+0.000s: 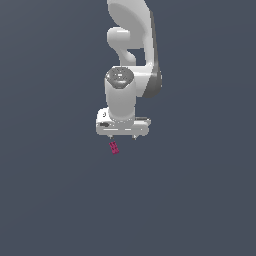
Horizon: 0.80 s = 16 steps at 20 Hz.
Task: Pick up the object and move it to a goal position.
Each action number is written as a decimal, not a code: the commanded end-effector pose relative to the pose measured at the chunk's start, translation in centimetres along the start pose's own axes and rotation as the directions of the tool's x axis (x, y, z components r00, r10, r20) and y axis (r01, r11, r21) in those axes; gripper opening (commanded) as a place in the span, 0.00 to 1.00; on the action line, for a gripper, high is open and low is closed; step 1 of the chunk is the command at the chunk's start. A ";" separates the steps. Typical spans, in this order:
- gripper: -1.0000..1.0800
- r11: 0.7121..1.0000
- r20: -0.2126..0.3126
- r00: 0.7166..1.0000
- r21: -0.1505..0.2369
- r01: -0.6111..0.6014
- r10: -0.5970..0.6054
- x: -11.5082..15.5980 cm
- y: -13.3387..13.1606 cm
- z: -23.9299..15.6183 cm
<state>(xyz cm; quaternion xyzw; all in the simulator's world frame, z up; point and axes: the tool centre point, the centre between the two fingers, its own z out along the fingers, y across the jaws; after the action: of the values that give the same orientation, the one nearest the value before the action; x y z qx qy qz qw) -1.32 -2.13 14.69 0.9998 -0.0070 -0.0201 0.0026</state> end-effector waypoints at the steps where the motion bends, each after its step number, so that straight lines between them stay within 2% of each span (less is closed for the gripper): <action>1: 0.96 1.000 0.000 1.000 0.000 0.000 0.000 0.0 0.0 0.0; 9: 0.96 1.000 -0.028 1.000 -0.013 0.002 -0.003 0.8 2.0 -2.2; 16: 0.96 1.000 -0.028 1.000 -0.013 0.011 -0.012 0.8 2.1 -1.9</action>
<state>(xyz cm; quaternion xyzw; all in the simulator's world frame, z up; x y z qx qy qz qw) -0.47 -4.19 16.76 0.9999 -0.0032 -0.0056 0.0091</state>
